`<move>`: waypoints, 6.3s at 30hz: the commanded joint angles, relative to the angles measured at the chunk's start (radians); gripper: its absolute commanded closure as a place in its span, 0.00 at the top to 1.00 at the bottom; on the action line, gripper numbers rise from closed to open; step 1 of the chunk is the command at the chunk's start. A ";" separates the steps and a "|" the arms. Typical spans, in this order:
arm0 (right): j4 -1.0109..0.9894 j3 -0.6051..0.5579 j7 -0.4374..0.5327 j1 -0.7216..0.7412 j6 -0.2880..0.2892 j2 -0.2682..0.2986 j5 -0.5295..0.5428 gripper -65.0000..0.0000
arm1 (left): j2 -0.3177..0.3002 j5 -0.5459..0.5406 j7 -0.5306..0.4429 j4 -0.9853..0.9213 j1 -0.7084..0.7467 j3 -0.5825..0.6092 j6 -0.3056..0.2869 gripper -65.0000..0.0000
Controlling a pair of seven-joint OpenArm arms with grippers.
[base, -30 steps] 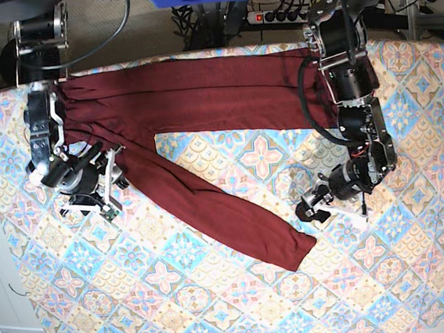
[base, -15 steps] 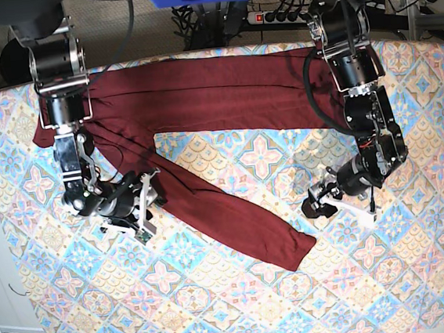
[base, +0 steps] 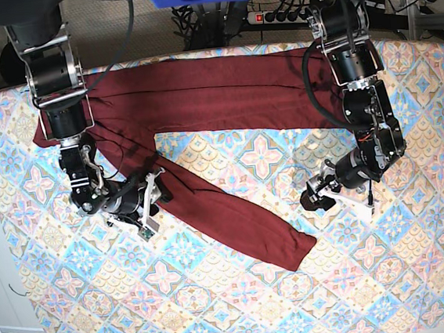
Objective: Layout the t-shirt on the table in an organized manner, then fold the t-shirt properly
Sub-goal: 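Grasp the sleeve with the right gripper and fold it onto the shirt, then grasp the sleeve cuff with the left gripper and lay it along the shirt, then grasp the shirt end with the left gripper and pull it outward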
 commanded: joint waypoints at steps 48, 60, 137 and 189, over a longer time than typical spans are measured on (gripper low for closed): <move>1.041 -0.147 -0.305 -0.685 0.017 0.089 -0.003 0.06 | -0.018 -0.016 -0.006 0.061 0.034 0.009 -0.012 0.67; 1.044 -0.141 -0.396 -0.673 0.017 0.110 -0.003 0.67 | 0.027 -0.010 0.017 0.055 0.001 0.181 -0.012 0.68; 1.034 0.472 -0.360 -0.680 0.017 0.110 0.482 0.67 | -0.053 -0.139 -0.189 0.660 0.703 -0.232 -0.012 0.00; 1.037 0.470 -0.363 -0.676 0.017 0.110 0.482 0.67 | -0.337 -0.136 0.131 0.288 0.578 -0.027 -0.013 0.69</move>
